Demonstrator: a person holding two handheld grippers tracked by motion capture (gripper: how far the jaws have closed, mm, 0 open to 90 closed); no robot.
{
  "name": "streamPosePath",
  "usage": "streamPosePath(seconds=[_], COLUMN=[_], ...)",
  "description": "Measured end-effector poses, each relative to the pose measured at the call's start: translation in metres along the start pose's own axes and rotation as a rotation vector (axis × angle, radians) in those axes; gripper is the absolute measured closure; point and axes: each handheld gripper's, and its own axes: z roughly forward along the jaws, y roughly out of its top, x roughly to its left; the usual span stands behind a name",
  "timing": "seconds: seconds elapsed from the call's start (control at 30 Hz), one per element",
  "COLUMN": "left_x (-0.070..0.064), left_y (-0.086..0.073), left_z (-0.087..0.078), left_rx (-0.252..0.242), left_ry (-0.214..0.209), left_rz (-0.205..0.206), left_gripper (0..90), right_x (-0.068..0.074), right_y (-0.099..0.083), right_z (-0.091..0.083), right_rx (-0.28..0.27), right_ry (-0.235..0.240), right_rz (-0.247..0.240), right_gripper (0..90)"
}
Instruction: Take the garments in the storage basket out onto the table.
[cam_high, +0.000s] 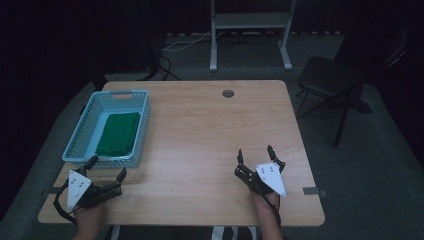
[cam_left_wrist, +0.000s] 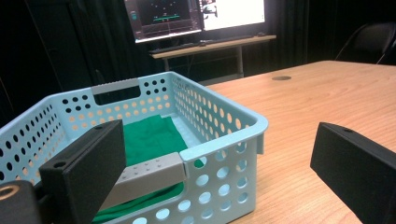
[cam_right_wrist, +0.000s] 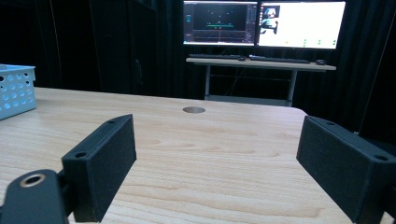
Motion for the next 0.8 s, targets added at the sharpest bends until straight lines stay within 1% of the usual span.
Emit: streamPosePath(seconds=[0.03,0.1,0.13,0.2,0.3,0.43,0.53,0.6,0.63,0.73,0.8], left_x=[0.0007,0.0014,0.0017,0.0016,-0.0002,-0.0023,-0.0013,0.0003,0.0003,0.0023,0.0028], left_y=[0.0002,0.0001,-0.0004,-0.0007,-0.0002,0.0004,0.0012,0.0018,0.0018,0.0019,0.0015], left_z=[-0.0008,-0.0014,-0.0026,-0.0028,-0.0023,-0.002,-0.0025,-0.0029,-0.0029,-0.0029,-0.0023], left_rx=[0.004,0.01,0.016,0.015,0.006,0.006,0.004,0.0,0.0,0.006,0.019], left_ry=[0.009,0.01,0.012,0.011,0.011,0.012,0.012,0.027,0.027,0.035,0.033], left_rz=[-0.01,-0.017,-0.032,-0.034,-0.011,0.003,-0.003,-0.005,-0.005,-0.013,-0.028], left_gripper=[3.0,3.1,3.0,3.1,3.0,3.0,3.0,3.0,3.0,3.1,3.1], right_x=[0.0,-0.0001,-0.0001,-0.0001,0.0,-0.0002,-0.0003,-0.0003,-0.0003,-0.0004,-0.0009], right_y=[0.0,0.0,0.0,0.0,0.0,0.0,0.0,0.0,0.0,0.0,0.0], right_z=[0.0,0.0001,0.0001,0.0001,0.0001,0.0002,0.0002,0.0002,0.0002,0.0003,0.0006], right_rx=[0.0,0.001,0.001,0.001,0.001,0.002,0.003,0.003,0.003,0.002,0.003], right_ry=[0.0,0.0,0.0,0.0,-0.001,0.0,-0.001,-0.001,-0.001,0.001,0.001], right_rz=[0.0,0.0,0.0,0.0,0.0,0.001,0.002,0.003,0.003,0.004,0.014], right_gripper=[11.0,11.1,11.1,11.1,11.1,11.1,11.1,11.0,11.1,11.1,11.1])
